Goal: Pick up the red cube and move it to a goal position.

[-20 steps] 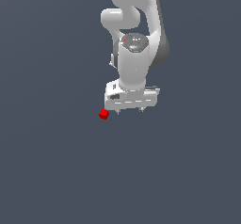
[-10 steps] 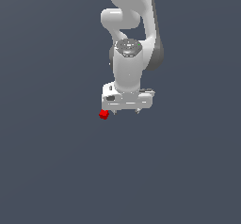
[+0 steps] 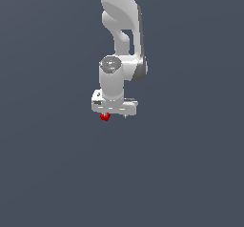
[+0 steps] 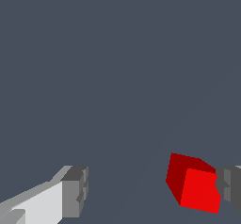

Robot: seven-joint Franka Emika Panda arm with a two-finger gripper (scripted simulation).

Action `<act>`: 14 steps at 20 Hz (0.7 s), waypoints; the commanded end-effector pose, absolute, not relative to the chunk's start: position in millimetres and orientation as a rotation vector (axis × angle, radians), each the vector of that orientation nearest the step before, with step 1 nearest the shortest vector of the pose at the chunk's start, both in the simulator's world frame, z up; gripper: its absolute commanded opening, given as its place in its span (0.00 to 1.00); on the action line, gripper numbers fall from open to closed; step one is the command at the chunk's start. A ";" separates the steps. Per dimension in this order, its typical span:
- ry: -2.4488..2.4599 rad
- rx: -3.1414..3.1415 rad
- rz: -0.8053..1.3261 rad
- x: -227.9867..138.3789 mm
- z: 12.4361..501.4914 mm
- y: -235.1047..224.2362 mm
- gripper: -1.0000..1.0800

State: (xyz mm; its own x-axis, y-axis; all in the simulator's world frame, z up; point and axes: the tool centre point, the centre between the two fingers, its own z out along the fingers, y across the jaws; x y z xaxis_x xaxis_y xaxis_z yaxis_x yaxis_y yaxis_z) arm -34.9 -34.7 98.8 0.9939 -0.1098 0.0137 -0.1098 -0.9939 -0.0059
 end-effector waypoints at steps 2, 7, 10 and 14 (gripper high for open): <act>0.290 -3.127 -0.014 -52.7 70.3 -58.6 0.96; 0.407 -3.117 -0.006 -72.1 41.0 -81.0 0.96; 0.452 -3.111 -0.003 -79.8 29.6 -89.0 0.96; 0.482 -3.106 0.000 -84.9 21.4 -94.1 0.96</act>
State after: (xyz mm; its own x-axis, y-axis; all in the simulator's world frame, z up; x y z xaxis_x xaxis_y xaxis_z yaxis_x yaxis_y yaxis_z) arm -71.4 -104.6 40.0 0.9499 -0.3102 0.0377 -0.3105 -0.9506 0.0009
